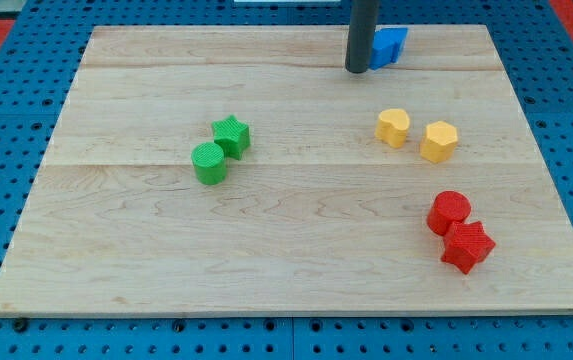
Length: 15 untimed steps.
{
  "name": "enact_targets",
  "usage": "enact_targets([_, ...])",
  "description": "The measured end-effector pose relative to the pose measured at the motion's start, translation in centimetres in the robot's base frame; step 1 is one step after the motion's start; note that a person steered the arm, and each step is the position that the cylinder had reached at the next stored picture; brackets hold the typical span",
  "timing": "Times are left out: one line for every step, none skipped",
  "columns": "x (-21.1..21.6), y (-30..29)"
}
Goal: Move your arm towards bottom right
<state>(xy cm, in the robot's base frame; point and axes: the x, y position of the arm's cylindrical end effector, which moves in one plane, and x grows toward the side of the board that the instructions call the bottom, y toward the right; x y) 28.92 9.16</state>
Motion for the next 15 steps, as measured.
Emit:
enact_targets([1.0,0.0])
enact_targets([1.7,1.0])
enact_targets([2.4,4.3])
enact_targets([2.4,4.8])
enact_targets([2.4,4.9])
enact_targets([2.4,4.9])
enact_targets([2.4,5.7])
enact_targets([2.4,6.9])
enact_targets([4.0,5.9])
enact_targets([3.8,15.5])
enact_targets([4.7,25.0])
enact_targets([5.1,25.4])
enact_targets([9.3,25.3])
enact_targets([15.2,23.3])
enact_targets([16.3,21.9])
